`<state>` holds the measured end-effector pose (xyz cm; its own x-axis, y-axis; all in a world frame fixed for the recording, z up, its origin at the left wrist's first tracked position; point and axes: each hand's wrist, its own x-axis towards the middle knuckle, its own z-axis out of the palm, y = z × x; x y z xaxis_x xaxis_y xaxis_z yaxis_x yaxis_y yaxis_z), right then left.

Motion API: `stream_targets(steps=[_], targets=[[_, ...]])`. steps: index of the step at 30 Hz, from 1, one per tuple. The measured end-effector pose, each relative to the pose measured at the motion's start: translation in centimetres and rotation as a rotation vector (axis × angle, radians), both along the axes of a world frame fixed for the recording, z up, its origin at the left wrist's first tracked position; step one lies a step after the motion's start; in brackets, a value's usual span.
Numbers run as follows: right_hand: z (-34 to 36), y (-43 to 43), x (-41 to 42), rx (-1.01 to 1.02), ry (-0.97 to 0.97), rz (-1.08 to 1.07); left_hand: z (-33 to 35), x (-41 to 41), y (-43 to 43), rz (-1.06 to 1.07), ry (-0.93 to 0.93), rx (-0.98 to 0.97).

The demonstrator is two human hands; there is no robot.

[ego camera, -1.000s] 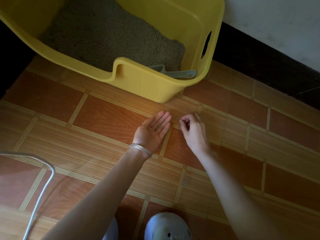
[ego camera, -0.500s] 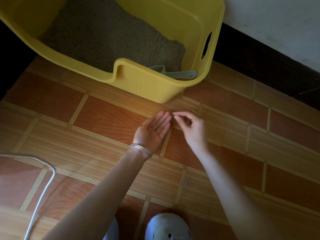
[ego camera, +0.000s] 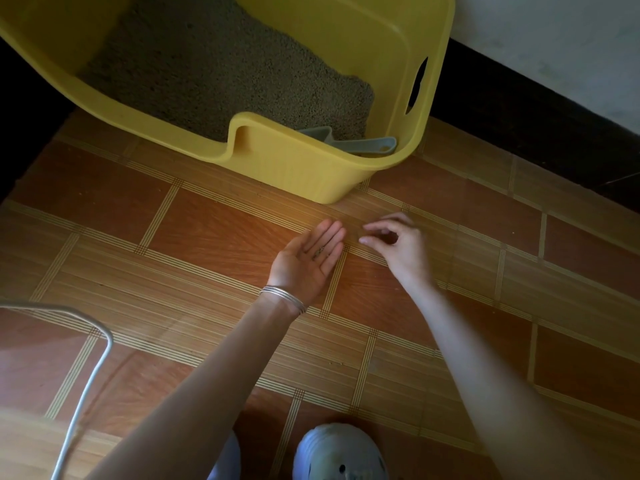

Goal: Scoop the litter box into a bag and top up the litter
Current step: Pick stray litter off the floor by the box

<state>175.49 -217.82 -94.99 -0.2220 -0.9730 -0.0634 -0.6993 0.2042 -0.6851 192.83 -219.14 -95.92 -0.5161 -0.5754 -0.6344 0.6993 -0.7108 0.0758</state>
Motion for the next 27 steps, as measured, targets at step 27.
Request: stream_targets(steps=[27], targets=[[1.0,1.9,1.2,-0.100,-0.116,-0.131,0.1,0.1,0.0,0.016,0.004,0.000]])
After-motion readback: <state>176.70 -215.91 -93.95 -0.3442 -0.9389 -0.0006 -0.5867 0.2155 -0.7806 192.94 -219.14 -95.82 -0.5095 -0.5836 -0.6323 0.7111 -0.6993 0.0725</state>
